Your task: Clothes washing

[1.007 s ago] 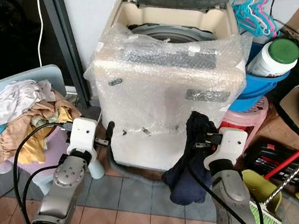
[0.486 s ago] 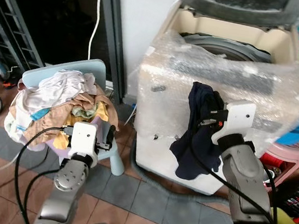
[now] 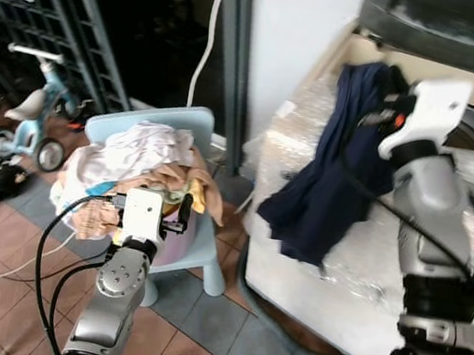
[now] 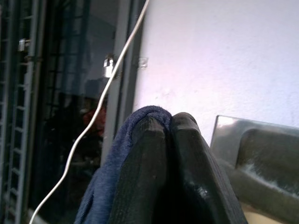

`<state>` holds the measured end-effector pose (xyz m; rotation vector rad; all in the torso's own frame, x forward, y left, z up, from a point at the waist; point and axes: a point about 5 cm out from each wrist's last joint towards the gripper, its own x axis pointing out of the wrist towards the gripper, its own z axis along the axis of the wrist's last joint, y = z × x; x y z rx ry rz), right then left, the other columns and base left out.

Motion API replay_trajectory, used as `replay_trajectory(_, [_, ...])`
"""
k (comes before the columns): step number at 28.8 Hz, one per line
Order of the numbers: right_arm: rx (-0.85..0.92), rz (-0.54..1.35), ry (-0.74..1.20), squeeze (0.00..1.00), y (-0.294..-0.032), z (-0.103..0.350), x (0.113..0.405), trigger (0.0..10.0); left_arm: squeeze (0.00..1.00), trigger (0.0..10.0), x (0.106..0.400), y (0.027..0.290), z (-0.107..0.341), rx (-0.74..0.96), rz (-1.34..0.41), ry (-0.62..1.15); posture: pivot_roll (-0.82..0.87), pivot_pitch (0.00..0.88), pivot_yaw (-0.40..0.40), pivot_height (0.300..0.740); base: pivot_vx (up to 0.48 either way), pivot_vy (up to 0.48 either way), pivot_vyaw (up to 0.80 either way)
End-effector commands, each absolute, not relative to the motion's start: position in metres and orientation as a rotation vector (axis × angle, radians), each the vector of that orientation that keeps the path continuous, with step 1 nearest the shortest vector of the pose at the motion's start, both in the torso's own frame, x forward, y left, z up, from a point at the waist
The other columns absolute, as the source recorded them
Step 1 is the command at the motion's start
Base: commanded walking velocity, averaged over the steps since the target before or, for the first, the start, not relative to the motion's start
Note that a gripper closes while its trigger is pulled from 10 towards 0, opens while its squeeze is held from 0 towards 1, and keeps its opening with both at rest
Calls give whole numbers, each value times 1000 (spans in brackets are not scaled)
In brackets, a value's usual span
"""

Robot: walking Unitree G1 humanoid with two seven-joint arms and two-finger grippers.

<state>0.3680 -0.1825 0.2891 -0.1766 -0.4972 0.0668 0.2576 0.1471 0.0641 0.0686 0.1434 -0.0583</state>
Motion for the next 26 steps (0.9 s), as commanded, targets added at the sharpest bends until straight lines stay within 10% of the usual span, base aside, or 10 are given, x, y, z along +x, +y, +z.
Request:
replay_trajectory(1, [-132, -133, -533, 0, -218, 312, 373, 10000, 0, 10000, 260, 140, 67, 69, -78, 134, -64, 0, 52, 740, 0, 0, 0])
replay_trajectory(11, [-229, -624, -491, 0, -294, 315, 361, 10000, 0, 10000, 255, 142, 65, 68, -47, 134, -52, 0, 39, 740, 0, 0, 0])
replay_trajectory(26, [-181, -421, -76, 0, -260, 199, 364, 10000, 0, 10000, 259, 132, 64, 76, -103, 146, -77, 0, 55, 740, 0, 0, -385])
